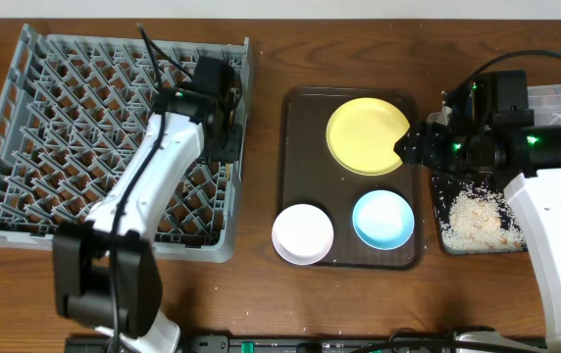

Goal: Sort waste into correct bins and load items into the dishwasher

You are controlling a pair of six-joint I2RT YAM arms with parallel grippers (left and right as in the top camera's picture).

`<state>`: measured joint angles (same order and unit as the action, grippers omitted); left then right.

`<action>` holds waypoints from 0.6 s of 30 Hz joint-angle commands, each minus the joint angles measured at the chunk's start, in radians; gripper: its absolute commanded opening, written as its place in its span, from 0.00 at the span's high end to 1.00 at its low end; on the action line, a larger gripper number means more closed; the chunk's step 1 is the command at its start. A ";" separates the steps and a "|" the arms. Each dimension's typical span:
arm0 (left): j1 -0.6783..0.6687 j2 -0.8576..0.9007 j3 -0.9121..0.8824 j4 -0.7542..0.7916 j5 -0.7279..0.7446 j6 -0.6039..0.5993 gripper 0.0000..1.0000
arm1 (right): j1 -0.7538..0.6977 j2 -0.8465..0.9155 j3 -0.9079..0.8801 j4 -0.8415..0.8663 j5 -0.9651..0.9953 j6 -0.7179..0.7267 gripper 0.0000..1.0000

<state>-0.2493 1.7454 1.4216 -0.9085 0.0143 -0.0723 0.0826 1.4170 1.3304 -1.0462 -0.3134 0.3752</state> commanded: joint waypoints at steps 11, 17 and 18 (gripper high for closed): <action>0.001 -0.165 0.042 0.039 0.440 -0.015 0.51 | 0.004 -0.008 -0.014 -0.002 0.100 0.002 0.28; -0.034 -0.165 0.042 0.023 0.457 -0.015 0.51 | 0.046 -0.005 -0.126 -0.012 0.076 0.004 0.36; -0.041 -0.165 0.042 0.021 0.457 -0.014 0.51 | 0.059 -0.005 -0.151 -0.007 0.070 -0.001 0.37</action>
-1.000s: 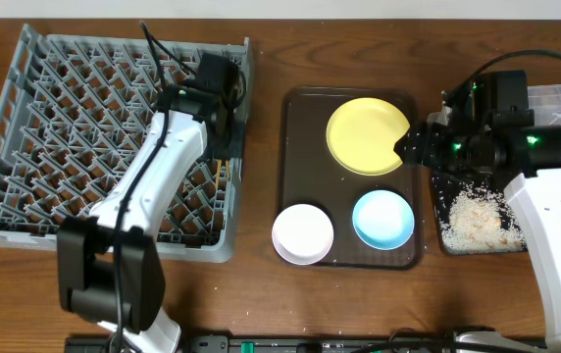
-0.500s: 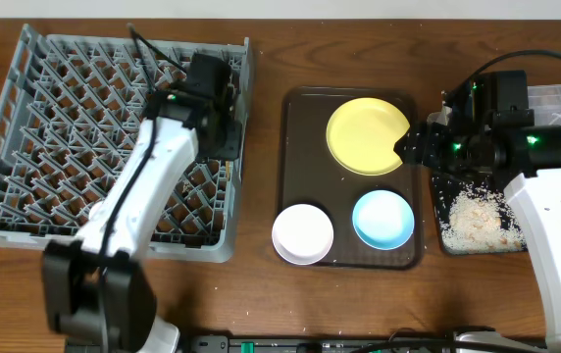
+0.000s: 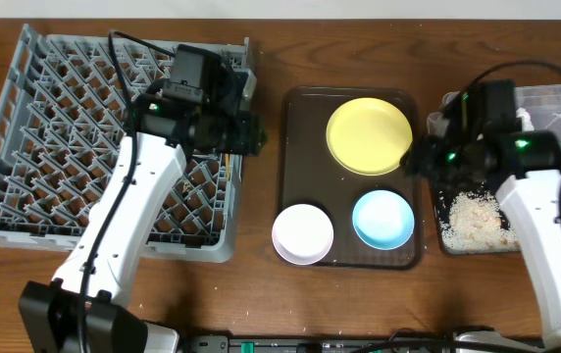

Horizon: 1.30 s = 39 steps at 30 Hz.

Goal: Sort waste into correct bins and load items into the dishwasher

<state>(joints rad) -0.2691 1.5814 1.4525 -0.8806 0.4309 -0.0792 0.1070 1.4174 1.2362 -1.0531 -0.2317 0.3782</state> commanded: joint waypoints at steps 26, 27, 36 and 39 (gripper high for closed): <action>0.067 -0.177 0.011 -0.061 -0.066 -0.011 0.42 | 0.345 0.269 -0.203 0.251 0.063 0.344 0.45; 0.069 -0.186 0.011 -0.061 -0.066 -0.011 0.40 | 0.345 0.283 -0.203 0.253 0.063 0.351 0.45; 0.045 -0.193 0.005 -0.099 -0.065 -0.010 0.37 | 0.320 0.288 -0.201 0.417 -0.065 0.234 0.43; 0.031 -0.189 0.005 -0.098 -0.064 -0.010 0.36 | 0.279 0.287 -0.182 0.391 -0.122 0.233 0.43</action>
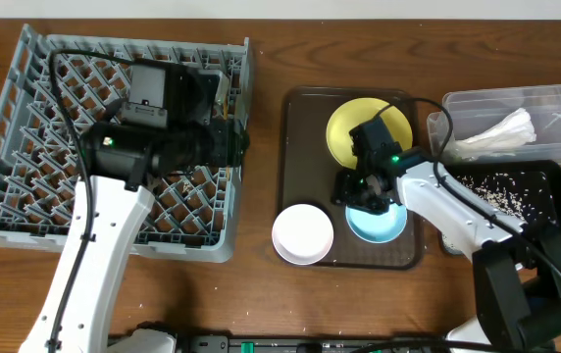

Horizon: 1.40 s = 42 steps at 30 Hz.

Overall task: Sort waste into correct bins and load items into the dishwasher
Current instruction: 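Reach the left gripper to the blue bowl and grasp its rim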

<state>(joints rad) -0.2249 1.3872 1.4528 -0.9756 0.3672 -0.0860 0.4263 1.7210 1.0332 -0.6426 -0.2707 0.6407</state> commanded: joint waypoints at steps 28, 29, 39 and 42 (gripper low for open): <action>-0.566 0.493 0.004 0.282 -0.056 0.067 0.38 | -0.734 -0.517 0.082 -0.393 0.165 -0.121 0.17; -0.579 0.511 0.004 0.292 -0.094 0.067 0.37 | -0.734 -0.517 0.082 -0.391 0.165 -0.121 0.13; -0.612 0.660 0.004 0.353 -0.160 0.048 0.55 | -0.734 -0.517 0.082 -0.391 0.165 -0.122 0.01; -0.612 0.663 0.005 0.356 -0.159 0.036 0.57 | -0.734 -0.517 0.082 -0.391 0.165 -0.122 0.01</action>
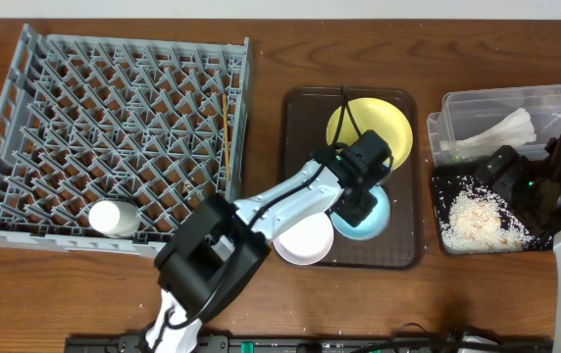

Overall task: Sort waste into correct bins and load items into the dishwasher
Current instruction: 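Reach the left gripper to the blue bowl and grasp its rim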

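Note:
A dark tray holds a yellow plate, a blue bowl and a white bowl. My left arm reaches across from the front, and its left gripper sits over the blue bowl's left half; its jaws are hidden under the wrist. The grey dishwasher rack stands at the left with a white cup near its front edge and a thin yellow stick at its right side. At the far right, my right gripper hangs over the black bin; its jaw state is unclear.
The black bin holds a heap of rice. Behind it stands a clear plastic bin with crumpled white paper. Bare wooden table lies between rack and tray and along the front edge.
My left arm was over the rack's right half and now reaches to the blue bowl. My right gripper was at the blue bowl and is now back over the black bin.
At first my left arm was over the rack's right side and my right gripper was by the yellow plate's right edge above the black bin. Later the right gripper was at the blue bowl. Now the left gripper is there and the right arm is at the far right.

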You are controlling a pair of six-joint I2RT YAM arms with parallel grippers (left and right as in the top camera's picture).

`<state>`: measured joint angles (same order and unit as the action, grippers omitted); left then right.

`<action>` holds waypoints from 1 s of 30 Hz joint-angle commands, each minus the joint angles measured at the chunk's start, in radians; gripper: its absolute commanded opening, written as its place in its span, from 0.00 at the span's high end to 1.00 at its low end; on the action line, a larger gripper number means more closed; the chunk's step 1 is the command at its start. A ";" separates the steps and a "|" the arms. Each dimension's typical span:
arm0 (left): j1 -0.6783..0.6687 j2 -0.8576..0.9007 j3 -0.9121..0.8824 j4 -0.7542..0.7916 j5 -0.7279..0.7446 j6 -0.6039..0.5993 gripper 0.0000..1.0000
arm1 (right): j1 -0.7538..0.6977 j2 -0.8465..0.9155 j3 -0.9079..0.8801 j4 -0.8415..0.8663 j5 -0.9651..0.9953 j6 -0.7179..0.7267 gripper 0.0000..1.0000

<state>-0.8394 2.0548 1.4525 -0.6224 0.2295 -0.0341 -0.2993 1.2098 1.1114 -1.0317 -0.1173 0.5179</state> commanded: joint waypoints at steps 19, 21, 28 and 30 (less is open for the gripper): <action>0.048 -0.163 -0.008 -0.036 -0.241 -0.045 0.44 | -0.008 -0.005 0.003 -0.001 0.012 0.002 0.01; 0.074 -0.131 -0.017 -0.023 -0.215 -0.045 0.44 | -0.008 -0.005 0.003 -0.001 0.012 0.002 0.01; 0.141 -0.013 -0.018 0.031 0.013 -0.022 0.56 | -0.008 -0.005 0.003 -0.001 0.011 0.002 0.01; 0.143 0.005 -0.018 0.042 0.107 0.004 0.60 | -0.008 -0.005 0.003 -0.001 0.011 0.002 0.01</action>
<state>-0.6971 2.0418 1.4441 -0.5884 0.1692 -0.0696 -0.2993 1.2098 1.1114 -1.0317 -0.1150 0.5179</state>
